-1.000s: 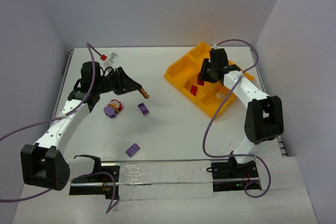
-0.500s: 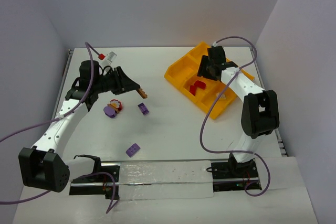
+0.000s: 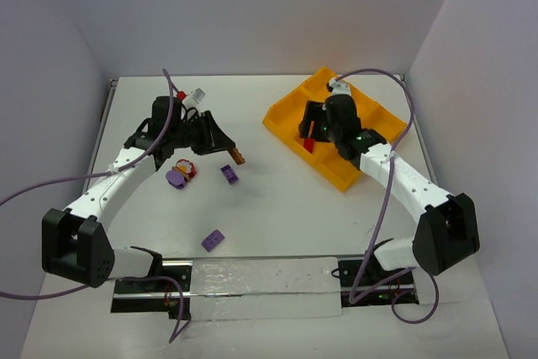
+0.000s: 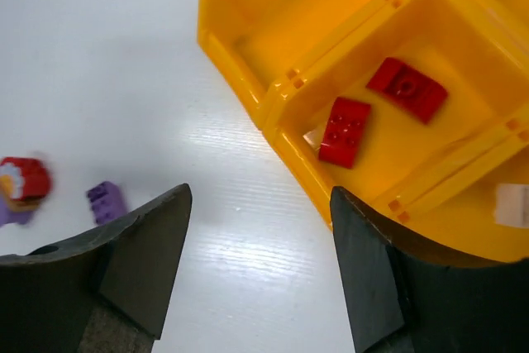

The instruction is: Sort the legos into containers by color

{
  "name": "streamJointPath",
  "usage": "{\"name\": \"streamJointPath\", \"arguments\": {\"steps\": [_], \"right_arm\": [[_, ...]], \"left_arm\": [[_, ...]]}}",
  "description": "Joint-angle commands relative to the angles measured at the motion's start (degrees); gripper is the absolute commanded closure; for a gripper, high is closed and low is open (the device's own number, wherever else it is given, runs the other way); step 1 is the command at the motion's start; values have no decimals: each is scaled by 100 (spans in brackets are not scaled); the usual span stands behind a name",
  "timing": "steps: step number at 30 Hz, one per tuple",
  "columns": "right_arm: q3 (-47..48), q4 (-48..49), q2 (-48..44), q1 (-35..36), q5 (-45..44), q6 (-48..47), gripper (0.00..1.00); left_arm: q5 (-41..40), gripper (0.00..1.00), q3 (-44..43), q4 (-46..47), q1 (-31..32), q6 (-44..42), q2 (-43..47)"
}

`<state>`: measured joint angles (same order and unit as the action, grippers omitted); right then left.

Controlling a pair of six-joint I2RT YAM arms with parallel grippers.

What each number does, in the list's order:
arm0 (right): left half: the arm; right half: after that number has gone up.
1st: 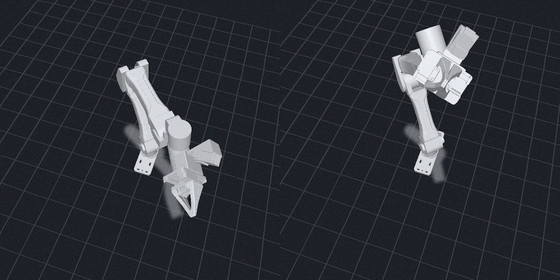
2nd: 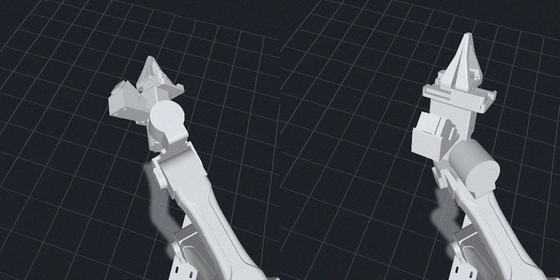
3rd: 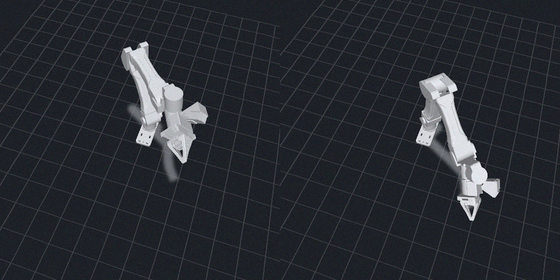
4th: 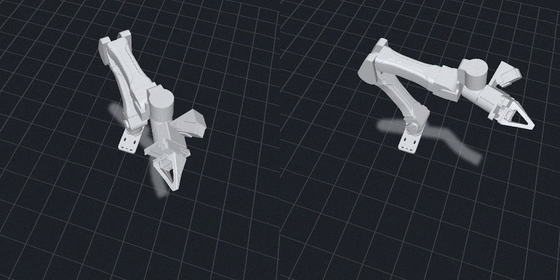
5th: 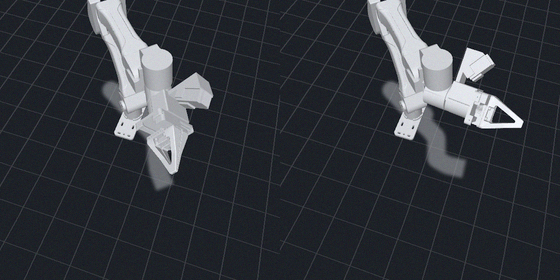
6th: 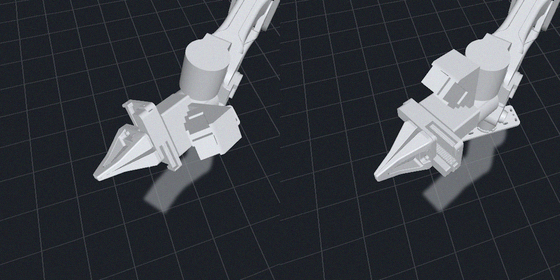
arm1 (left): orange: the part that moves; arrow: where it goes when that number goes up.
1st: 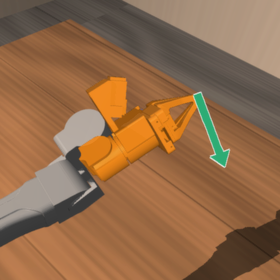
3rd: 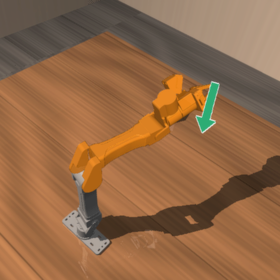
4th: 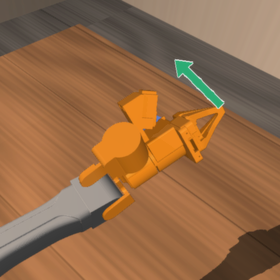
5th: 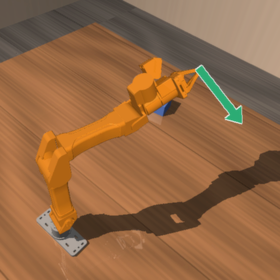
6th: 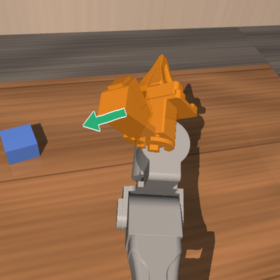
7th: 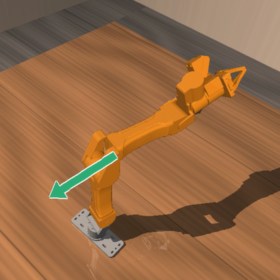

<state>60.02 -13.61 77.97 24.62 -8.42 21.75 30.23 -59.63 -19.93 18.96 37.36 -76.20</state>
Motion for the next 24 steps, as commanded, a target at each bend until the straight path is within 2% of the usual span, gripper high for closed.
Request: {"name": "streamJointPath", "arguments": {"steps": [1,3,5,7,9,12,18,24], "right_arm": [[-31,605,195,-675,2594,608,24],[142,810,360,-668,4107,326,24],[142,1096,306,-577,4970,141,24],[164,1207,277,-506,5284,21,24],[275,1255,320,-466,5980,-60,23],[505,1020,422,-280,6634,-308,21],[1125,90,859,234,6818,-943,17],[1300,216,1070,428,6935,-822,16]], "left_arm": [[350,100,-317,209,24,-113,-58],[838,100,-330,290,20,-295,-127],[1100,100,-346,360,24,-396,-183],[1373,100,-359,432,20,-442,-207],[1694,100,-379,583,20,-463,-241],[2042,100,-356,879,20,-377,-246],[2591,100,-330,1429,20,-177,-176],[2708,100,-330,1679,20,-51,-86]]}}
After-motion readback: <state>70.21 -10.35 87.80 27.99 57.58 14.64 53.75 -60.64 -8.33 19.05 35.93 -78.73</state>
